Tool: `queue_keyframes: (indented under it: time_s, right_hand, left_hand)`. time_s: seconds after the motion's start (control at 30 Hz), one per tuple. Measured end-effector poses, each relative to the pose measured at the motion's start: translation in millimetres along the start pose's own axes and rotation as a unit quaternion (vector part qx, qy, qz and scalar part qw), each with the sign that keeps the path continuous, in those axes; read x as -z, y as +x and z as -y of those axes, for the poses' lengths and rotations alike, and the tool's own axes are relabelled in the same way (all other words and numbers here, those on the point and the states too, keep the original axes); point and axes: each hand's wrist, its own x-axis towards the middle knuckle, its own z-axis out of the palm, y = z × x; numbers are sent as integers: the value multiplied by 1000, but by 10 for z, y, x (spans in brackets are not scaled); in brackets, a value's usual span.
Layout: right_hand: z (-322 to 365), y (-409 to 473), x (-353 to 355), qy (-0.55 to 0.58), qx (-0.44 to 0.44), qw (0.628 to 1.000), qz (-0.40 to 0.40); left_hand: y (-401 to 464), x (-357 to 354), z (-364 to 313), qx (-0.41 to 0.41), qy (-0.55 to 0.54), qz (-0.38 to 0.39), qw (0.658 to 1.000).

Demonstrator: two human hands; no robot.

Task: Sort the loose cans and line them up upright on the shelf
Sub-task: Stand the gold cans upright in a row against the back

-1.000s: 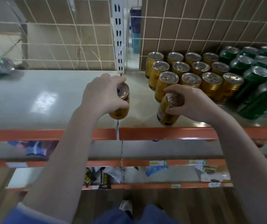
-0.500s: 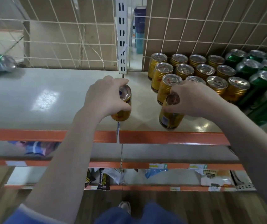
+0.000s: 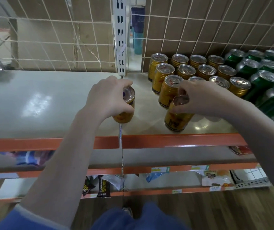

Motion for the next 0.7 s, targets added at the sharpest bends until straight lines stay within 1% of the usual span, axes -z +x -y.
queue_keyframes:
  time_s: [0.23, 0.33, 0.57, 0.7]
  right_hand:
    - [50, 51, 20, 57, 12, 998, -23]
    - [73, 82, 12, 59, 23, 997, -37]
    - [85, 80, 21, 69, 28, 997, -31]
    - [67, 45, -56, 63, 19, 996, -57]
  left_hand:
    - [-28, 1, 43, -19, -1, 15, 1000]
    - [-28, 4, 63, -27, 1, 20, 999]
    - [-37, -2, 56, -37, 1, 22, 999]
    - [-32, -21, 28, -47, 2, 30, 998]
